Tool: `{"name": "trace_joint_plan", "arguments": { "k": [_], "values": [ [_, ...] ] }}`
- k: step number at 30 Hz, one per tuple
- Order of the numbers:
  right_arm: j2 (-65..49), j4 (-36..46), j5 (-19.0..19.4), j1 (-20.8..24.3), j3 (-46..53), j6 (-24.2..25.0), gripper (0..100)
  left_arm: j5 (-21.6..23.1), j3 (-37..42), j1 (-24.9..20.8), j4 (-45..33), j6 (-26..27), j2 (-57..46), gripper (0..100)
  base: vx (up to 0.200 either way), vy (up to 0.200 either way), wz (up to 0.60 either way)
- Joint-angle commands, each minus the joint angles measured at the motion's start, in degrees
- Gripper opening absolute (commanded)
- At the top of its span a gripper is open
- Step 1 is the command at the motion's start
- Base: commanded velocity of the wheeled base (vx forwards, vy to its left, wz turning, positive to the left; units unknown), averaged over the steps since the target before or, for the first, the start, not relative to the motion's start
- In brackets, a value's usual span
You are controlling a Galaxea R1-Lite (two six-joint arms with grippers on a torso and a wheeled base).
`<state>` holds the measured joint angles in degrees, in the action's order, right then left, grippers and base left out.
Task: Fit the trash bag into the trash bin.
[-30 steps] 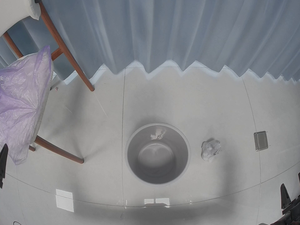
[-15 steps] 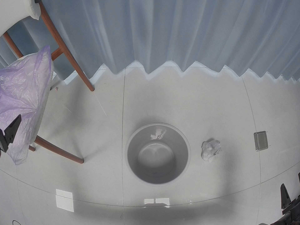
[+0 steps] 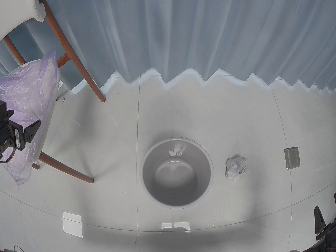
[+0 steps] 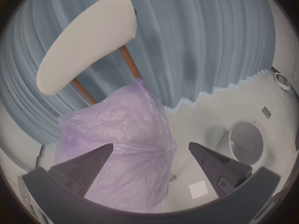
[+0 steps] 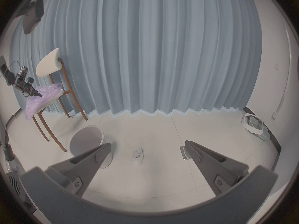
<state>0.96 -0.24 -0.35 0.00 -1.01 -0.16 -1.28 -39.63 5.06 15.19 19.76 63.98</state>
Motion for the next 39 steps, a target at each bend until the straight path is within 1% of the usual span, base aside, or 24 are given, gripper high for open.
{"name": "trace_joint_plan", "arguments": {
  "k": [1, 8, 9, 11, 12, 14, 22, 28, 32, 35, 36, 39],
  "values": [
    [-0.88, -0.02, 0.0, -0.09, 1.01, -0.02, 100, -0.48, -0.53, -1.02, 0.02, 1.07, 4.31, 100, 0.0, 0.0, 0.0],
    [-0.88, -0.02, 0.18, 0.0, 1.01, -0.02, 100, -0.57, -1.06, -2.6, 1.42, 1.86, 7.83, 100, 0.0, 0.0, 0.0],
    [-0.88, -0.02, 0.18, 0.0, 1.01, -0.02, 100, -0.57, -1.59, -2.16, 2.92, 3.97, 9.41, 100, 0.0, 0.0, 0.0],
    [-0.88, -0.02, 0.18, 0.0, 1.01, -0.02, 100, -0.57, -1.59, -2.16, 2.92, 3.97, 9.41, 100, 0.0, 0.0, 0.0],
    [-0.88, -0.02, 0.18, 0.0, 1.01, -0.02, 100, -0.57, -2.47, -0.58, 4.5, 8.36, 11.7, 100, 0.0, 0.0, 0.0],
    [-0.88, -0.02, 0.18, 0.0, 1.01, -0.02, 100, -0.57, -3.79, -0.05, 5.03, 9.51, 13.46, 100, 0.0, 0.0, 0.0],
    [-0.88, -0.02, 0.18, 0.0, 1.01, -0.11, 100, -0.57, -9.06, 0.3, 5.11, 9.77, 18.73, 100, 0.0, 0.0, 0.0],
    [-0.88, -0.02, 0.18, 0.0, 1.01, -0.11, 100, -0.83, -9.94, 0.3, 5.64, 9.86, 21.19, 100, 0.0, 0.0, 0.0],
    [-0.88, -0.02, 0.18, 0.0, 1.01, -0.11, 100, -2.68, -10.11, 0.48, 7.57, 9.77, 22.42, 100, 0.0, 0.0, 0.0],
    [-0.88, -0.02, 0.18, 0.0, 1.01, -0.11, 100, -2.68, -10.11, 0.92, 7.66, 9.77, 22.6, 100, 0.0, 0.0, 0.0],
    [-0.88, -0.02, 0.27, 0.0, 1.01, -0.11, 100, -2.76, -10.03, 1.18, 7.66, 9.77, 22.6, 0, 0.0, 0.0, 0.0],
    [-0.96, -0.02, 0.18, 0.0, 1.01, -0.11, 100, -2.85, -9.68, 1.18, 7.66, 9.42, 22.24, 0, 0.0, 0.0, 0.0]
  ]
}}
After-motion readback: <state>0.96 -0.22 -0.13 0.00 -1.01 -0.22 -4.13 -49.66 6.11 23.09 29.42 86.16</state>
